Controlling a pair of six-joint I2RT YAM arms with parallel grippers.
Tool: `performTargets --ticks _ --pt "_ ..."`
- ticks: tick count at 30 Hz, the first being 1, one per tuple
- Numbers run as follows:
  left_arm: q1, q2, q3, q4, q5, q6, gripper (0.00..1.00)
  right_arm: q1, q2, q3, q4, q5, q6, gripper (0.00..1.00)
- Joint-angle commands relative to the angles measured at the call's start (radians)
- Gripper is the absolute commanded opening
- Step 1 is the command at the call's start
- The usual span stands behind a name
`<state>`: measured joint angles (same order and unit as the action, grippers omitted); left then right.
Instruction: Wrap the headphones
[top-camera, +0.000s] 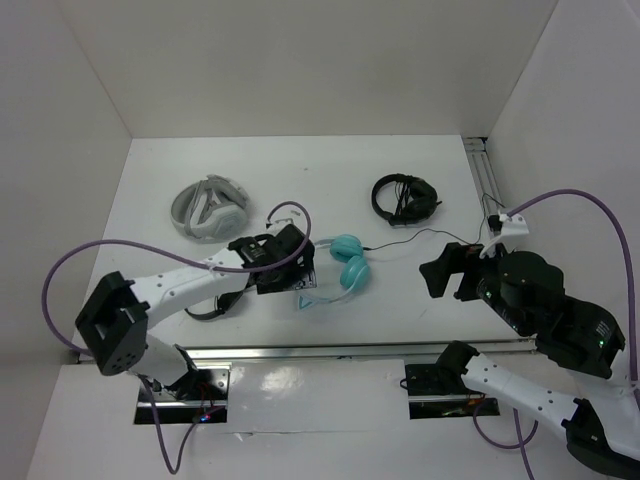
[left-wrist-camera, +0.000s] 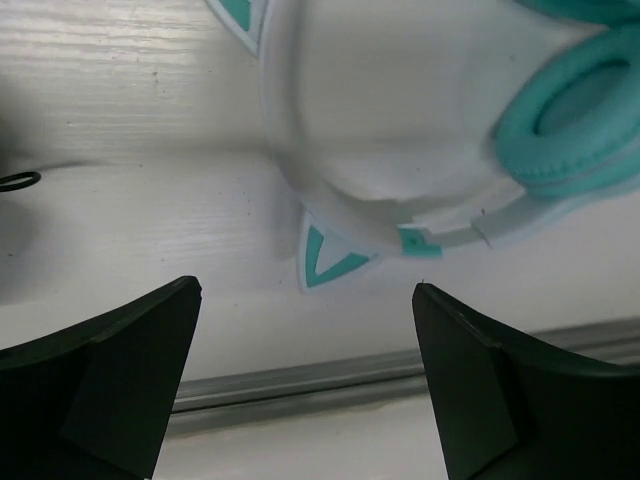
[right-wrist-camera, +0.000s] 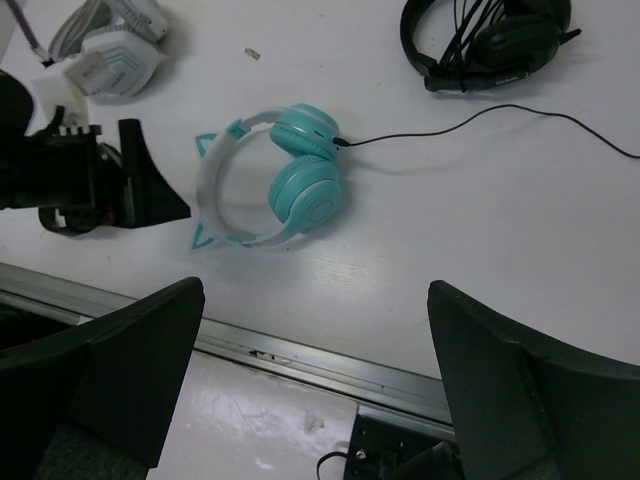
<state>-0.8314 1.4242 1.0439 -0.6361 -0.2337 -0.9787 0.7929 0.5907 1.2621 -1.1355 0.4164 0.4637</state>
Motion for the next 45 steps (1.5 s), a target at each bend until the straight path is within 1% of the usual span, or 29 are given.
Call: performTargets --ticks 1,3,5,6,9,14,16,17,18,20,21,22,24,26,29,30,32,33,34,35,36,37,38,39,40,41,42,43,45 --pt "0.000 0.077 0.013 0.027 -0.108 -0.141 1.00 -0.004 -0.018 -0.004 0.071 -0.028 0.006 1.00" --pt "0.000 0.099 -0.005 0.082 -0.136 -0.155 0.99 -0.004 -0.029 -0.004 0.071 -0.039 0.006 1.00" --pt "0.011 0.137 -0.005 0.092 -0.136 -0.166 0.99 -0.004 -0.049 -0.004 0.071 -0.039 0.006 1.00" --pt "0.023 0.186 0.008 0.082 -0.124 -0.176 0.99 -0.004 -0.049 -0.004 0.071 -0.039 0.006 1.00" --pt "0.032 0.251 0.019 0.082 -0.124 -0.187 0.95 -0.004 -0.058 -0.004 0.071 -0.039 0.006 1.00" --pt "0.054 0.308 0.008 0.125 -0.101 -0.198 0.86 -0.004 -0.068 -0.013 0.071 -0.039 -0.003 1.00" --pt "0.054 0.317 0.008 0.125 -0.101 -0.207 0.86 -0.004 -0.068 -0.003 0.071 -0.039 -0.003 1.00" --pt "0.054 0.330 0.008 0.125 -0.092 -0.207 0.83 -0.004 -0.068 -0.003 0.071 -0.039 -0.003 1.00" --pt "0.054 0.341 0.008 0.125 -0.092 -0.207 0.78 -0.004 -0.078 -0.003 0.080 -0.039 -0.003 1.00" --pt "0.054 0.341 0.008 0.134 -0.092 -0.207 0.59 -0.004 -0.078 -0.003 0.080 -0.039 -0.003 1.00" --pt "0.054 0.341 0.008 0.134 -0.092 -0.207 0.51 -0.004 -0.087 -0.003 0.080 -0.039 -0.003 1.00" --pt "0.054 0.341 0.008 0.134 -0.079 -0.207 0.33 -0.004 -0.088 -0.003 0.080 -0.039 -0.003 1.00" --pt "0.054 0.341 -0.011 0.134 -0.070 -0.216 0.18 -0.004 -0.088 -0.003 0.080 -0.039 -0.003 1.00" --pt "0.054 0.354 -0.012 0.147 -0.070 -0.216 0.12 -0.004 -0.088 0.008 0.080 -0.050 -0.003 1.00" --pt "0.054 0.364 -0.012 0.133 -0.070 -0.206 0.05 -0.004 -0.098 0.008 0.089 -0.071 -0.003 1.00" --pt "0.054 0.364 -0.001 0.133 -0.082 -0.206 0.00 -0.004 -0.098 0.008 0.089 -0.092 -0.003 1.00" --pt "0.054 0.364 0.015 0.076 -0.108 -0.206 0.00 -0.004 -0.112 -0.027 0.123 -0.135 -0.023 1.00" --pt "0.054 0.354 0.030 0.058 -0.121 -0.206 0.00 -0.004 -0.127 -0.041 0.167 -0.169 -0.052 1.00" --pt "0.043 0.340 0.044 0.037 -0.137 -0.206 0.00 -0.004 -0.127 -0.058 0.193 -0.261 -0.072 1.00" --pt "0.031 0.325 0.056 -0.021 -0.177 -0.206 0.00 -0.004 -0.153 -0.093 0.222 -0.313 -0.092 1.00" --pt "0.031 0.305 0.068 -0.057 -0.199 -0.218 0.00 -0.004 -0.163 -0.113 0.280 -0.405 -0.127 1.00" --pt "0.016 0.257 0.097 -0.091 -0.223 -0.218 0.00 -0.004 -0.172 -0.131 0.308 -0.434 -0.140 1.00" --pt "0.000 0.231 0.117 -0.129 -0.268 -0.218 0.00 -0.004 -0.184 -0.168 0.333 -0.455 -0.149 1.00" --pt "0.000 0.205 0.140 -0.205 -0.291 -0.209 0.00 -0.004 -0.184 -0.184 0.374 -0.467 -0.166 1.00" --pt "-0.014 0.156 0.193 -0.250 -0.314 -0.209 0.00 -0.004 -0.184 -0.194 0.375 -0.450 -0.166 1.00" --pt "-0.029 0.133 0.224 -0.299 -0.360 -0.209 0.00 -0.004 -0.163 -0.208 0.375 -0.429 -0.166 1.00" --pt "-0.029 0.110 0.257 -0.401 -0.387 -0.209 0.00 -0.004 -0.149 -0.208 0.387 -0.415 -0.189 1.00" --pt "-0.044 0.067 0.321 -0.456 -0.413 -0.209 0.00 -0.004 -0.132 -0.208 0.398 -0.415 -0.189 1.00" --pt "-0.054 0.023 0.387 -0.548 -0.466 -0.180 0.00 -0.004 -0.072 -0.195 0.411 -0.415 -0.241 1.00"
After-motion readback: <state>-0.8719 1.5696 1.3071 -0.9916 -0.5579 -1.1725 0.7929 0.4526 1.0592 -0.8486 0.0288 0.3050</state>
